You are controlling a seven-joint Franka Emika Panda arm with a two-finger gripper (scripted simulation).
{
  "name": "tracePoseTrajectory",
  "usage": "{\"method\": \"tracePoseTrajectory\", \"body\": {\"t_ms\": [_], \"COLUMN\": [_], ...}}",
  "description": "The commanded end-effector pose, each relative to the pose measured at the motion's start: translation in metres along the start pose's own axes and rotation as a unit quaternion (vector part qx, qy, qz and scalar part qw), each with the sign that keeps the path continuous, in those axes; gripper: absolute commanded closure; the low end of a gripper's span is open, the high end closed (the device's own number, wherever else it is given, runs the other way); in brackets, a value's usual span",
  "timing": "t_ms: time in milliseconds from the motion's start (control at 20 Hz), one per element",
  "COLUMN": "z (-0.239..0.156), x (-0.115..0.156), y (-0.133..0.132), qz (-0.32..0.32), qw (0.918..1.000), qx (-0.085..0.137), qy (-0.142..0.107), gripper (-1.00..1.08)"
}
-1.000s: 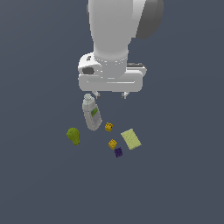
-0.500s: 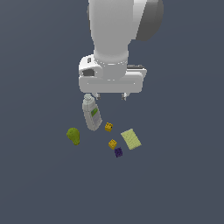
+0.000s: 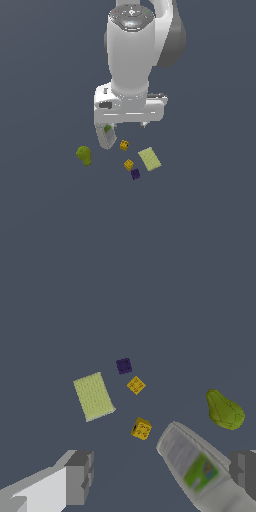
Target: Pick up a designated object from a clutter of objects.
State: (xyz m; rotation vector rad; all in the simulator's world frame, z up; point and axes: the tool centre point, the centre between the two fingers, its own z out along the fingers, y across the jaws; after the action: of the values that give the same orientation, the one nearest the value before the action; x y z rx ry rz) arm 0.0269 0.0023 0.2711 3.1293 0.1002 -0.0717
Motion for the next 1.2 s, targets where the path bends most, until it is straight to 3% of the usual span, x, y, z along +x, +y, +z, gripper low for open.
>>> {"method": "tracePoseTrajectory", "body": {"t_ms": [0,600,1150], "z": [0.016,0.125,0.188], "x": [0.011,0.067,0.085], "y": [-0.002,-0.018,-0.028], "qz": [-0.012,-0.085,-0.122], "qw": [0.9999,0.9962,0.9923], "qx": [0.0,-0.001,0.001], "qy": [0.002,0.015,0.023], "gripper": [-0.92,-0.92,-0.92]}}
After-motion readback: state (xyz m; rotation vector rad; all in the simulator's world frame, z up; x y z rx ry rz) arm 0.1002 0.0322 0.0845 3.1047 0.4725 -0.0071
